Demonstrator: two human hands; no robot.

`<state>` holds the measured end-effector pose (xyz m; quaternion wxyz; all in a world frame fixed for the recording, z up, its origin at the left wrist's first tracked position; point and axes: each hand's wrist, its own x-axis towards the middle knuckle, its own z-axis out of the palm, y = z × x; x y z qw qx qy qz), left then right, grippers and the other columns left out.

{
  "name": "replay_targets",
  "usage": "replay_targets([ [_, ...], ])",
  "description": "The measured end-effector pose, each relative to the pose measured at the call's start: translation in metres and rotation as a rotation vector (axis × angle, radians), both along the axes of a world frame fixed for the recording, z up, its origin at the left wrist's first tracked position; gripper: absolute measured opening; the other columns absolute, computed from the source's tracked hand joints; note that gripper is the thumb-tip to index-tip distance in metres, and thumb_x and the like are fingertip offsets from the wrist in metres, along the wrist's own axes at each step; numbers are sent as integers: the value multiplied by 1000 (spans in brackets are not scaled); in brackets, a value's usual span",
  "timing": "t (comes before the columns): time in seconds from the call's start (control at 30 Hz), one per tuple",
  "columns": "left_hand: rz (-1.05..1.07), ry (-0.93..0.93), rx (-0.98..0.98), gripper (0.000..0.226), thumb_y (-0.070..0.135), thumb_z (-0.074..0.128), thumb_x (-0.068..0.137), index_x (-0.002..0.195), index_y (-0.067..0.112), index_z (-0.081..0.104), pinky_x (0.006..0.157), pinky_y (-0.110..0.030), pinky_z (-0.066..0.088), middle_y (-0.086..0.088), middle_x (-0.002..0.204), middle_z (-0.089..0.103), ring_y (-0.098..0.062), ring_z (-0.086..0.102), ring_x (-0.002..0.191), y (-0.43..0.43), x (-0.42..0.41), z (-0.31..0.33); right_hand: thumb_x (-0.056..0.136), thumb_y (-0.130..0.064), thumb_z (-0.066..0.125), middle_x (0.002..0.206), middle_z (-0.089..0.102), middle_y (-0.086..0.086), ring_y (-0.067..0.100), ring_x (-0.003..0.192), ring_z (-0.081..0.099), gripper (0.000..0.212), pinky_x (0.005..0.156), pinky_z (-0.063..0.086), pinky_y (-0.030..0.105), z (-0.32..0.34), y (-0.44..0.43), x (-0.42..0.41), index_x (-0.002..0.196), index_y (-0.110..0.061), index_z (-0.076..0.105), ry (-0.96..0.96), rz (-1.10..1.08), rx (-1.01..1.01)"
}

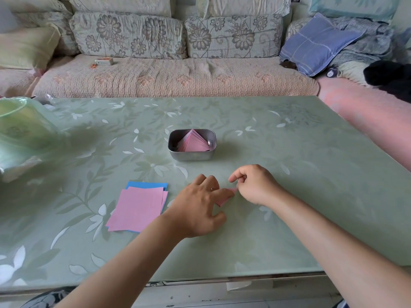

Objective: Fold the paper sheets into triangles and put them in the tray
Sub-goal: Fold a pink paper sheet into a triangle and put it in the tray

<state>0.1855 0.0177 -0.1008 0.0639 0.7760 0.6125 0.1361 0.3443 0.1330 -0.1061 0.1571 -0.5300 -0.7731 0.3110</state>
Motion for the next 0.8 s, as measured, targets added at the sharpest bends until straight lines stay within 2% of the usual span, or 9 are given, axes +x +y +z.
replay_targets([
  [0.07, 12, 3, -5, 53, 44, 44, 79, 130, 39, 58, 87, -28, 38, 5, 105, 50, -18, 40, 91, 2, 1, 0, 85, -6, 47, 81, 63, -12, 2, 71, 57, 37, 54, 38, 13, 1, -3, 0, 81, -35, 69, -1, -2, 28],
  [0.17, 22, -18, -30, 52, 45, 42, 80, 129, 39, 58, 89, -29, 39, 5, 105, 50, -18, 39, 93, 4, 0, 0, 86, -6, 48, 79, 61, -11, 9, 75, 60, 34, 58, 38, 16, 1, -5, 3, 85, -35, 66, 19, 41, 26],
  [0.3, 21, -40, -61, 50, 46, 41, 79, 125, 39, 59, 89, -31, 41, 5, 105, 49, -18, 39, 94, 5, 0, 1, 83, -16, 68, 78, 56, -12, 4, 63, 51, 19, 59, 39, 16, -1, -6, 7, 86, -35, 65, 56, 69, 8],
  [0.4, 12, -108, -67, 48, 43, 45, 78, 123, 38, 62, 88, -27, 39, 7, 106, 51, -16, 41, 95, 3, -3, 3, 80, -21, 78, 78, 56, -11, 5, 63, 51, 20, 60, 41, 16, -1, -5, 6, 84, -35, 65, 58, 61, 15],
  [0.57, -29, -180, -64, 38, 36, 52, 78, 112, 32, 68, 90, -23, 38, 9, 107, 52, -14, 44, 97, -6, -10, 4, 81, -19, 74, 79, 58, -10, 6, 63, 52, 17, 54, 40, 12, -1, -4, 3, 82, -34, 66, 37, 51, 16],
  [0.8, -50, -217, -93, 36, 33, 54, 78, 112, 29, 69, 95, -22, 36, 7, 115, 53, -12, 45, 106, -15, -16, 7, 83, -15, 70, 79, 58, -8, 8, 62, 52, 19, 51, 41, 9, -2, -5, 2, 82, -34, 66, 48, 53, 23],
])
